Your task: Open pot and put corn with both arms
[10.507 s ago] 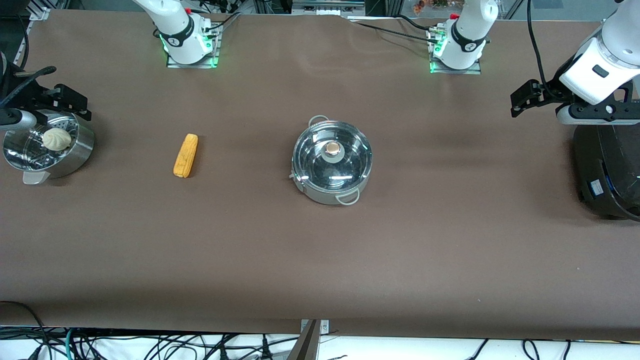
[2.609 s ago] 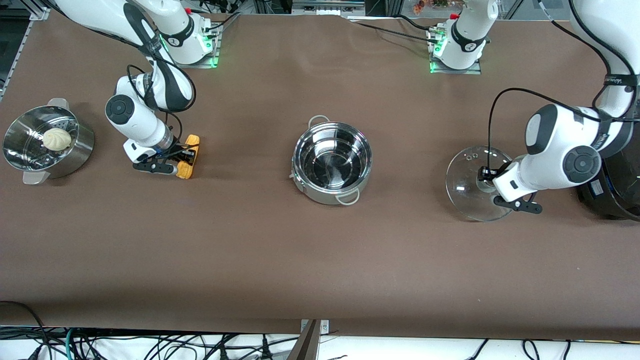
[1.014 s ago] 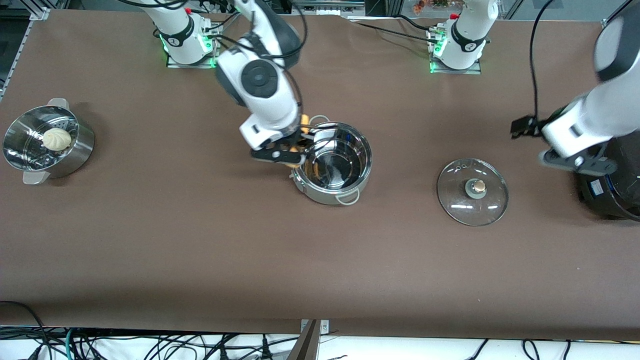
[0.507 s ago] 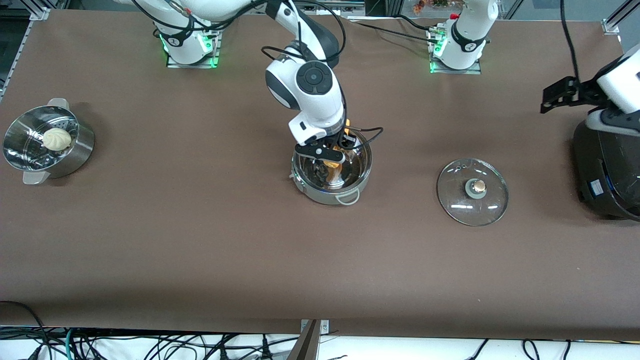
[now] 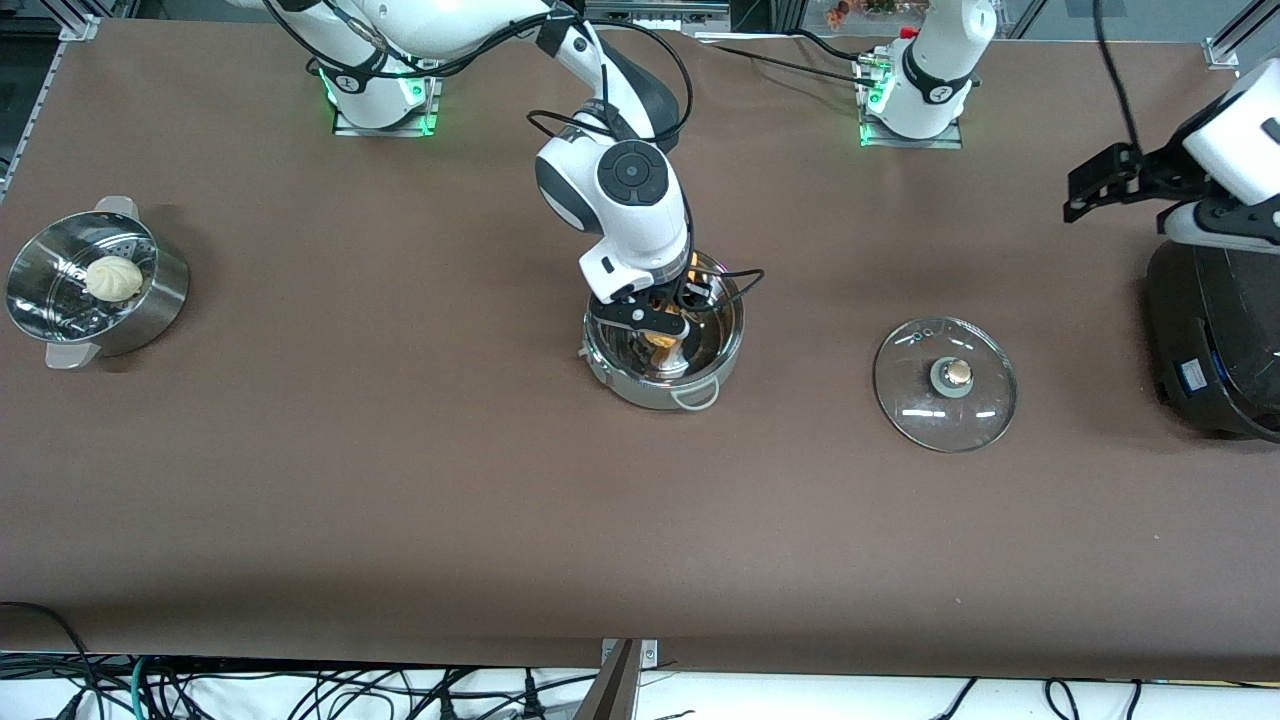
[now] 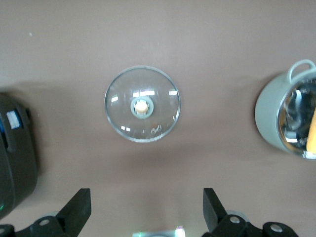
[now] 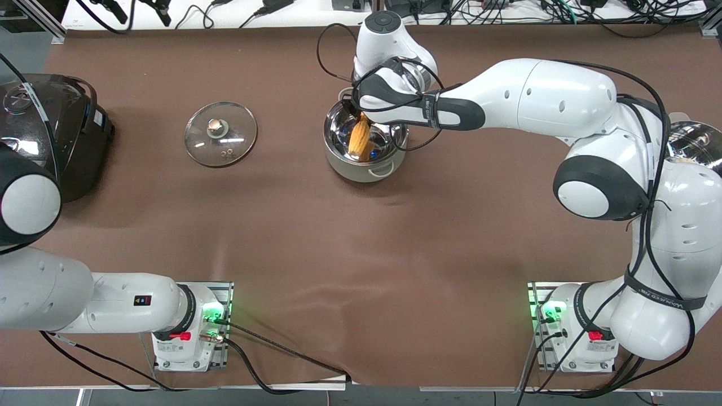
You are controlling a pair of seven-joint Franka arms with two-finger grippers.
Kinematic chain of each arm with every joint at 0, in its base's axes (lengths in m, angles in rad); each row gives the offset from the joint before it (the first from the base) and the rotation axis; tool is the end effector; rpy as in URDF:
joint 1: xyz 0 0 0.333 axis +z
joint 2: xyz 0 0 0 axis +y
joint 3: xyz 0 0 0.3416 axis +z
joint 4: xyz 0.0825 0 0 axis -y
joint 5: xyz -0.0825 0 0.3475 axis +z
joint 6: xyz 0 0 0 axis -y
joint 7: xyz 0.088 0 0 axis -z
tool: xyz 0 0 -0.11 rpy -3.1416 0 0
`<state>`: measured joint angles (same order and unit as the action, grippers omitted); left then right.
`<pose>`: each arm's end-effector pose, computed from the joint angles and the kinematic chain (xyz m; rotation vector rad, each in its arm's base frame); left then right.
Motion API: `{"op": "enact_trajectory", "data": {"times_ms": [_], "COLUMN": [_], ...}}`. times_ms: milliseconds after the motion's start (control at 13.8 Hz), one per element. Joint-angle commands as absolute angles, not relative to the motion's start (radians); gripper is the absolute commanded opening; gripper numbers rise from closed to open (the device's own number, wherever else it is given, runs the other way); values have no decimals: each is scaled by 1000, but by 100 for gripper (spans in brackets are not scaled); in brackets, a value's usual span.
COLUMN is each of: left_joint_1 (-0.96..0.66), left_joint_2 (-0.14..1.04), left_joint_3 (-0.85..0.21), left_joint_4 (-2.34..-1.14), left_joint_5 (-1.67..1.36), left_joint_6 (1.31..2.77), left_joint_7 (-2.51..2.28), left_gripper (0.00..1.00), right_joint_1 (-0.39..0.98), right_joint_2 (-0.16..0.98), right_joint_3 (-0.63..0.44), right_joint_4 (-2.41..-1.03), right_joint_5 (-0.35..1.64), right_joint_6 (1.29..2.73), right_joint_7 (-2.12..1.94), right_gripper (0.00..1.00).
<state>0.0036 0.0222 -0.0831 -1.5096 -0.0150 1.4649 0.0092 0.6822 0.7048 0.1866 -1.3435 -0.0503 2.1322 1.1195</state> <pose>0.5128 -0.0420 0.6531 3.1222 -0.1403 -0.1053 0.4975 0.5308 0.3570 -2.9923 0.4145 0.0157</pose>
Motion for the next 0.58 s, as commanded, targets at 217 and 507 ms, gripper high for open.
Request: {"op": "enact_trajectory", "data": {"times_ms": [217,507], "left_joint_1": [-49,-35], "left_joint_2": [-63,-78], "left_joint_3": [-23,-21], "left_joint_4": [-1720,-1721], "left_joint_5": [-57,-55], "left_joint_6": [1666,1638], "left_joint_7": [-2,-5], "left_gripper": [100,100], "right_joint_1": [686,680], "right_joint_2": [710,683], "right_joint_3": [166,138], "right_joint_4": [-1308,-1308], "right_joint_5": [-67,-66], "right_joint_6": [2121,2093], "right_joint_7": [1126,1118], "right_gripper": [99,100]}}
